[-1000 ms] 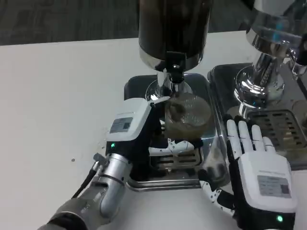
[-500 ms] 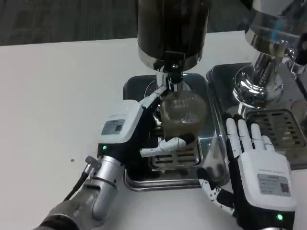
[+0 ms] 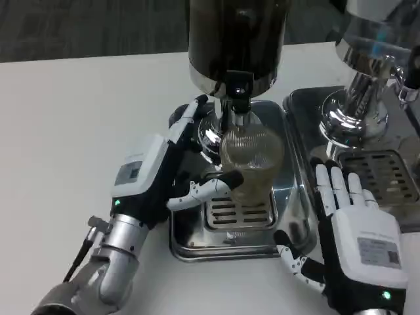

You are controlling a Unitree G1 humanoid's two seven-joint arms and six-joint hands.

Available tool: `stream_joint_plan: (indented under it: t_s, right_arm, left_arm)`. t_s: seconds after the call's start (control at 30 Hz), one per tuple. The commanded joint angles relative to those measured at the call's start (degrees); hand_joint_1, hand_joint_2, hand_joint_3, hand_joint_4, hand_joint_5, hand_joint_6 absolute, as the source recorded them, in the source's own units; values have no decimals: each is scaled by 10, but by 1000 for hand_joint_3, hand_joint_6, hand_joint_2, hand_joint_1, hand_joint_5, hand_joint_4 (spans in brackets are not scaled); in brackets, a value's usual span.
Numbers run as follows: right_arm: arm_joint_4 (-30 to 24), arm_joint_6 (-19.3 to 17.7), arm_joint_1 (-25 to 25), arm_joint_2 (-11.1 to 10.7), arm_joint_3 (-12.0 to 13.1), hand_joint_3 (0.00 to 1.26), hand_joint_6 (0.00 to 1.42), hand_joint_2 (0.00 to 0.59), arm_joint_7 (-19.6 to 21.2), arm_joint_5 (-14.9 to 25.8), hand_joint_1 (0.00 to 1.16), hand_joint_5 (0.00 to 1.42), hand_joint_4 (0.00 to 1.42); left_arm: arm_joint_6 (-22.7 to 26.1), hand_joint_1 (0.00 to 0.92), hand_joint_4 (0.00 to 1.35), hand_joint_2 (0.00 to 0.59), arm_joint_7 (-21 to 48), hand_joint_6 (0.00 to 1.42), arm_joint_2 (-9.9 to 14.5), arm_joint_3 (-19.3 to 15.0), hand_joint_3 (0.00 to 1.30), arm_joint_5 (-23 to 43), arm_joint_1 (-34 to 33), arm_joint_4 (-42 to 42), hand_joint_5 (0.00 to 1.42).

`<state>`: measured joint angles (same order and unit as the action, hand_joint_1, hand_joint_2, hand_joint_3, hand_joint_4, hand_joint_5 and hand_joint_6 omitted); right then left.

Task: Grasp the cup under the faucet to collect the drink, then remove the cup.

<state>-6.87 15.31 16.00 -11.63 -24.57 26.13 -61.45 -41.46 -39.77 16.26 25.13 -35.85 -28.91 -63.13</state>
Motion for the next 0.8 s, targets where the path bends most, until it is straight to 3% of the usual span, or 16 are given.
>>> stream_joint_plan:
  t_s: [0.03,0.3,0.47,0.57,0.8]
  right_arm:
    - [13,-12,-10,-1,5,0,97,314,4,11,532,0,0]
    - [21,-20,-16,-3,9,0,97,303,3,18,535,0,0]
    - [17,-24,-17,-4,10,0,89,300,-2,18,534,0,0]
    - [15,-25,-15,-6,10,0,87,299,-6,18,534,0,0]
    - [5,-21,-5,-6,13,0,93,299,-9,17,534,0,0]
  left_arm:
    - [-19,0,24,0,38,322,11,-24,0,31,21,23,366]
    - [-45,0,4,0,100,203,35,-86,4,89,61,117,267]
    - [-93,0,0,15,265,24,35,-125,0,231,82,161,56]
    - [-109,0,0,26,359,11,35,-142,0,312,90,202,51]
    - [-98,0,0,36,498,42,26,-177,0,417,106,265,81]
